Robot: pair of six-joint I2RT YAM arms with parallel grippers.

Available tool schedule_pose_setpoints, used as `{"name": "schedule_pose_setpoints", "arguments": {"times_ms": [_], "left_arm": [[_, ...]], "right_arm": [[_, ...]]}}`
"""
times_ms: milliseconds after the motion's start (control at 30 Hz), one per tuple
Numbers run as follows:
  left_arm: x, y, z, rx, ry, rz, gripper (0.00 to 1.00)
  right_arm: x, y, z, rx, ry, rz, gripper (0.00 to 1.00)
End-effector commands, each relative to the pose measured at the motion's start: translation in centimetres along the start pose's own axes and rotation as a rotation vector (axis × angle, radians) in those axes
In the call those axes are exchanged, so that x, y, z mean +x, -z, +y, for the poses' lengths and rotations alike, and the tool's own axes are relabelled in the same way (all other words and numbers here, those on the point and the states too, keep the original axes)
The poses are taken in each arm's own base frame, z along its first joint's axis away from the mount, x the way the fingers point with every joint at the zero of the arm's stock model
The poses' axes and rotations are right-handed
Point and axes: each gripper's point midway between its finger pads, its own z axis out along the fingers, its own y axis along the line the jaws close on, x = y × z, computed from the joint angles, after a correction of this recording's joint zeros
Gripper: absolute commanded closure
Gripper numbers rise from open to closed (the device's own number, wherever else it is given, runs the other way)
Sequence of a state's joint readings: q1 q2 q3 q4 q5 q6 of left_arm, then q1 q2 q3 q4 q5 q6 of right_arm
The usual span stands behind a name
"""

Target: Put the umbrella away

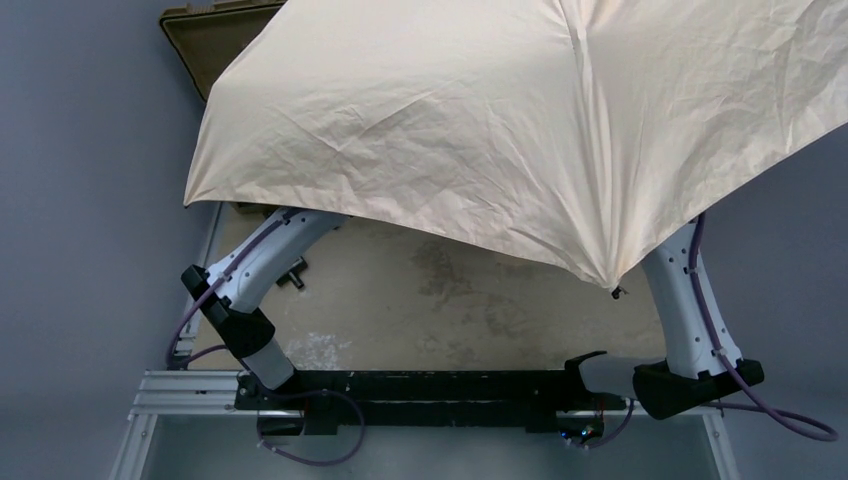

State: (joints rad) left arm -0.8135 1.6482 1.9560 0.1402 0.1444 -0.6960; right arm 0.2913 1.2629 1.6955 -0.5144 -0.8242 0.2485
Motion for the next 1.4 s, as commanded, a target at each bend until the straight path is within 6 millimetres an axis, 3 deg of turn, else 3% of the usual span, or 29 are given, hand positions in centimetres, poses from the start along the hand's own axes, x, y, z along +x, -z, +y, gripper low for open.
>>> {"name": "schedule_pose_setpoints", "arguments": {"times_ms": [0, 67, 100, 167, 267, 400, 467, 667, 1033, 1100, 1200, 1300, 1333, 1367], "left_arm": [[-1.2, -0.5, -0.3, -0.01, -0.047, -0.028, 0.6], [-1.1, -0.6, -0.5, 0.001, -0.045, -0.02, 0.66], [-0.9, -0.6, -0.6, 0.007, -0.041, -0.015, 0.75], [-0.7, -0.4, -0.6, 0.012, -0.036, -0.007, 1.0], [-0.7, 0.3, -1.0, 0.029, -0.027, -0.01, 1.0], [-1.6, 1.8, -2.3, 0.078, -0.003, -0.045, 1.0], [-1.5, 2.4, -2.9, 0.112, 0.022, -0.048, 1.0], [-1.2, 3.8, -4.8, 0.205, 0.077, -0.036, 1.0], [-0.4, 4.3, -5.2, 0.26, 0.127, -0.032, 1.0], [-0.2, 4.4, -5.2, 0.262, 0.132, -0.034, 1.0], [0.0, 4.5, -5.0, 0.265, 0.136, -0.035, 1.0], [-0.1, 4.6, -5.1, 0.268, 0.135, -0.044, 1.0], [-0.3, 4.7, -5.0, 0.263, 0.135, -0.052, 0.93], [-0.6, 4.7, -4.8, 0.25, 0.136, -0.067, 0.78]], "right_arm": [[-2.2, 0.8, 1.8, -0.032, 0.129, -0.072, 1.0], [-2.1, 0.8, 1.7, -0.031, 0.131, -0.07, 1.0], [-2.1, 0.8, 1.7, -0.029, 0.133, -0.069, 1.0], [-2.0, 0.9, 1.7, -0.03, 0.142, -0.068, 1.0], [-1.7, 1.1, 2.3, -0.056, 0.17, -0.069, 1.0], [-0.8, 1.5, 3.9, -0.153, 0.169, -0.072, 0.7], [-0.3, 1.5, 4.7, -0.222, 0.137, -0.064, 0.63], [1.0, 2.2, 7.6, -0.48, -0.057, -0.021, 0.59], [0.9, 2.6, 8.2, -0.547, -0.109, -0.028, 0.64], [0.9, 2.5, 8.1, -0.547, -0.121, -0.027, 0.72], [0.9, 2.4, 7.9, -0.543, -0.134, -0.025, 1.0], [0.9, 2.3, 7.8, -0.531, -0.139, -0.032, 1.0], [0.8, 2.3, 7.7, -0.519, -0.126, -0.037, 1.0], [0.8, 2.1, 7.4, -0.502, -0.122, -0.034, 1.0]]}}
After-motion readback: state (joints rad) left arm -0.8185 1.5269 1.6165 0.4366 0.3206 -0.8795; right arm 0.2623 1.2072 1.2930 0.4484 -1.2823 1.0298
